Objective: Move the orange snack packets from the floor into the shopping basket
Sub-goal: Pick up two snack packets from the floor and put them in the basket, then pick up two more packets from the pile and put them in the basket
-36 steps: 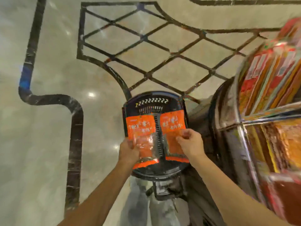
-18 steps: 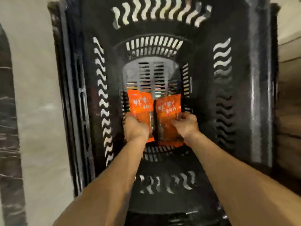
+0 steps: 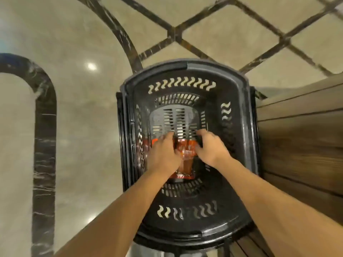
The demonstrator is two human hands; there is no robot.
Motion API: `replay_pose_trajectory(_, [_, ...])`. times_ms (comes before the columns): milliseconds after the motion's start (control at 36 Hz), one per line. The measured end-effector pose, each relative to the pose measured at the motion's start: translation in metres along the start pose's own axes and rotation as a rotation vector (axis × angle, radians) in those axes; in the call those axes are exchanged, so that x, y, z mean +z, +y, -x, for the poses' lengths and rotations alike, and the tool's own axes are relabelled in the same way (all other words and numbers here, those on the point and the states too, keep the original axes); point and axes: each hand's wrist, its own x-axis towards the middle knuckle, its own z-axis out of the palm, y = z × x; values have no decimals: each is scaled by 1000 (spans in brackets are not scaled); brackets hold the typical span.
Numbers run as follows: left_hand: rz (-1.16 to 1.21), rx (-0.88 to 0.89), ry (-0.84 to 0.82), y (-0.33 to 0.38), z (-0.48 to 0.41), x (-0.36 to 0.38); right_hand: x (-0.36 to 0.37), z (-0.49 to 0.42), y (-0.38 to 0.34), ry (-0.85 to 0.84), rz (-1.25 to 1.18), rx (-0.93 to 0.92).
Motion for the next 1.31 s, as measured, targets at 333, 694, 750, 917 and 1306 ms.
replay_pose_trajectory(333, [-434, 291, 392, 139, 214, -382, -308, 238, -234, 376, 492, -561])
replay_pose_trajectory(694, [-377, -75, 955, 123, 585, -556, -390, 552, -438, 603, 636, -1264])
replay_pose_trajectory(750, [-346, -184, 1036, 103, 639, -546, -369, 596, -459, 582, 675, -1380])
replay_pose_trajectory(917, [-206, -558, 1170, 33, 793, -490, -270, 717, -508, 449, 733, -1753])
replay_pose_trajectory(1306, [262, -1177, 1220, -62, 1086, -244, -1, 972, -453, -15, 988, -2270])
